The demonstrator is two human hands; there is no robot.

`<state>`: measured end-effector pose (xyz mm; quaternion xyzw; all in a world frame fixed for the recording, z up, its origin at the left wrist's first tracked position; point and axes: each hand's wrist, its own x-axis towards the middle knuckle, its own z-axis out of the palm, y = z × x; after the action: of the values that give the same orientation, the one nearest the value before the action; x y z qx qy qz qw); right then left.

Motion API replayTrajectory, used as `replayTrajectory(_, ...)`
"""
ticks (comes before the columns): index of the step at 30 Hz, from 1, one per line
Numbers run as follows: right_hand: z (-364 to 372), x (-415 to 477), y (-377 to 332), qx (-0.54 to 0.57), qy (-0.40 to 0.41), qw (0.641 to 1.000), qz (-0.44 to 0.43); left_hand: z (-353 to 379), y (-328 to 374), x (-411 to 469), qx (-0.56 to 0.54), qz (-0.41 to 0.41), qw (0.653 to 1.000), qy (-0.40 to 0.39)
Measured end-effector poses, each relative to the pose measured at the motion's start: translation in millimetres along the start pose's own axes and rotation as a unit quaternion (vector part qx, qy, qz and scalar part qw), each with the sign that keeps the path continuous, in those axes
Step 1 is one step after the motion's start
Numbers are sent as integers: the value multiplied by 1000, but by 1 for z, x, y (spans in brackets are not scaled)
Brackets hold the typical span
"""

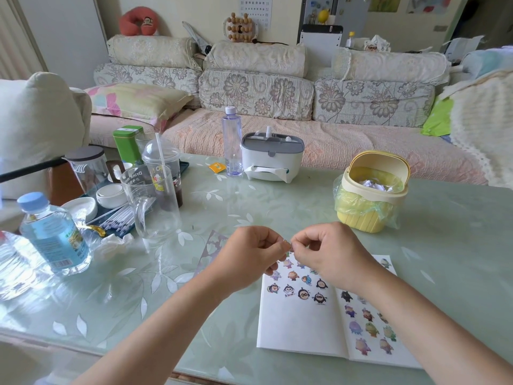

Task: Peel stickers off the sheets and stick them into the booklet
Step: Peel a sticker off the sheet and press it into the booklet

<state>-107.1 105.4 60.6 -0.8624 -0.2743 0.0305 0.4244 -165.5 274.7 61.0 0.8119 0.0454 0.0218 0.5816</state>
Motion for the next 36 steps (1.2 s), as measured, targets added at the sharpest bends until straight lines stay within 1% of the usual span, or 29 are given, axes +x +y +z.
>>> replayTrajectory(3,0,1,1,42,-11,999,7,0,0,1,-16,-8,1000,7)
replayTrajectory(5,3,2,1,55,0,998,14,3,-2,0,15,6,999,39)
replayTrajectory(6,4,2,2,58,11,998,17,6,-4,-1,59,32,995,77)
replayTrajectory(8,7,2,3,60,35,997,17,10,-8,-2,139,110,971,161)
replayTrajectory(10,7,2,3,68,50,996,20,12,-10,-1,153,173,952,201)
replayTrajectory(11,7,3,1,78,54,995,23,13,-10,0,133,175,954,205)
replayTrajectory(13,5,3,-1,92,52,994,29,12,-9,1,37,119,976,178)
replayTrajectory(15,4,3,-3,110,37,993,34,11,-7,3,-72,61,986,140)
replayTrajectory(17,4,3,-3,142,25,989,36,9,-6,4,-126,40,983,127)
replayTrajectory(19,3,3,-3,151,28,987,39,7,-5,4,-151,36,981,117)
replayTrajectory(22,3,3,-3,142,38,989,36,5,-4,4,-161,39,981,102)
replayTrajectory(27,4,2,-5,111,39,993,21,5,-6,4,-136,49,986,86)
replayTrajectory(31,2,2,-4,93,44,995,4,6,-6,4,-127,54,987,84)
replayTrajectory(34,2,2,-4,79,42,996,6,7,-7,5,-119,52,988,88)
replayTrajectory(36,2,2,-6,94,39,995,16,8,-9,5,-110,58,987,100)
